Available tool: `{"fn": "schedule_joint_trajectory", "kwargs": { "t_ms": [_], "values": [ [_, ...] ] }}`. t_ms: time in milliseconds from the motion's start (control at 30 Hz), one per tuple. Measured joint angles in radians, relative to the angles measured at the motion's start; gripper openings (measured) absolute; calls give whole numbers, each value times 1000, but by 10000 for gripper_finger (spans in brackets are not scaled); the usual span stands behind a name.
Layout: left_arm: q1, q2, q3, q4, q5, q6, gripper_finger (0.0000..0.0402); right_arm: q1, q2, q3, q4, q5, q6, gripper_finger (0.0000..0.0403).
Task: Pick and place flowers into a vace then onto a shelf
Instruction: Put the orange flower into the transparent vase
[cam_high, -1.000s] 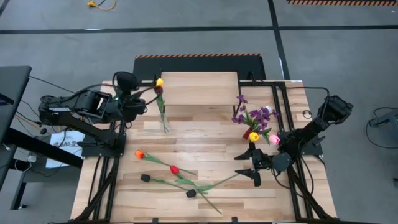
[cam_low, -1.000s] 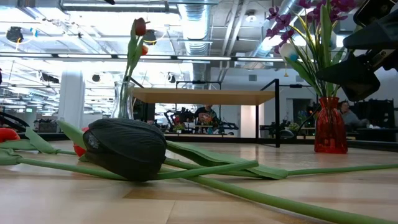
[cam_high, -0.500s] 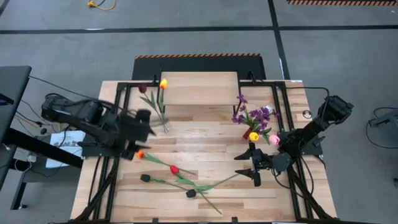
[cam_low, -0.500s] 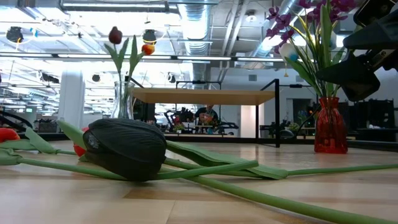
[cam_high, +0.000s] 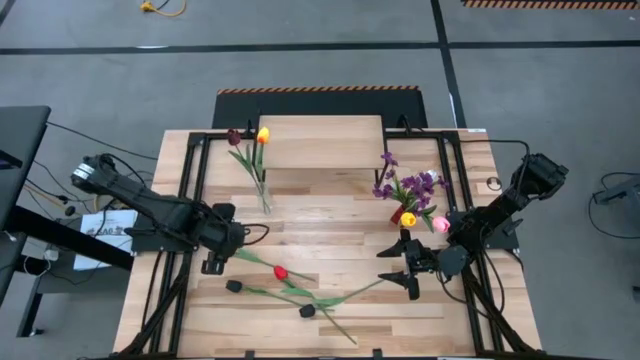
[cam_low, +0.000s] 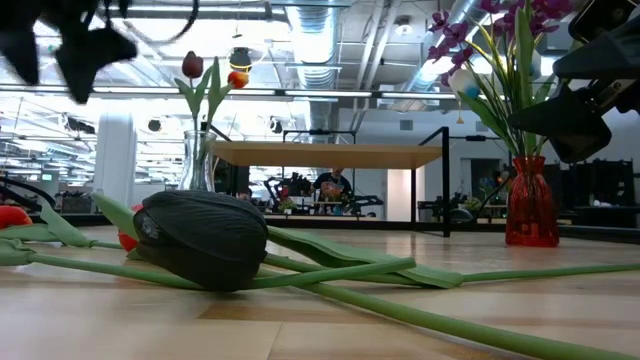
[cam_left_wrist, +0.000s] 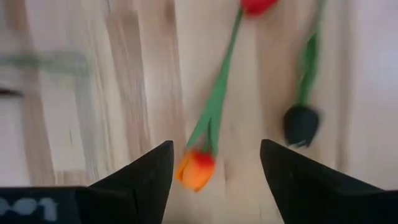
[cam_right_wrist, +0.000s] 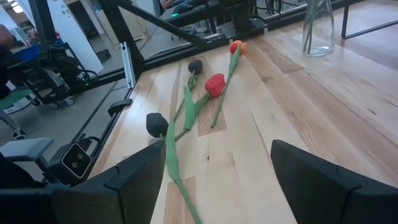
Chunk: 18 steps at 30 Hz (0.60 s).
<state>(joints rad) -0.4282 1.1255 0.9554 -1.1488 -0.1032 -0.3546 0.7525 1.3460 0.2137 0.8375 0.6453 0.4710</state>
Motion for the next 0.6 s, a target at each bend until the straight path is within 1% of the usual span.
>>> {"fn": "schedule_joint_trajectory", "kwargs": {
  "t_ms": [133, 367, 467, 600],
  "values": [
    [1, 0, -111, 16, 1, -57, 231, 0, 0, 0, 0, 0, 0, 286],
    [1, 0, -264, 191, 2, -27, 231, 0, 0, 0, 0, 0, 0, 286],
    [1, 0, -312, 229, 0, -22, 231, 0, 0, 0, 0, 0, 0, 286],
    [1, 0, -344, 248, -7, -47, 231, 0, 0, 0, 0, 1, 0, 286]
  ]
}}
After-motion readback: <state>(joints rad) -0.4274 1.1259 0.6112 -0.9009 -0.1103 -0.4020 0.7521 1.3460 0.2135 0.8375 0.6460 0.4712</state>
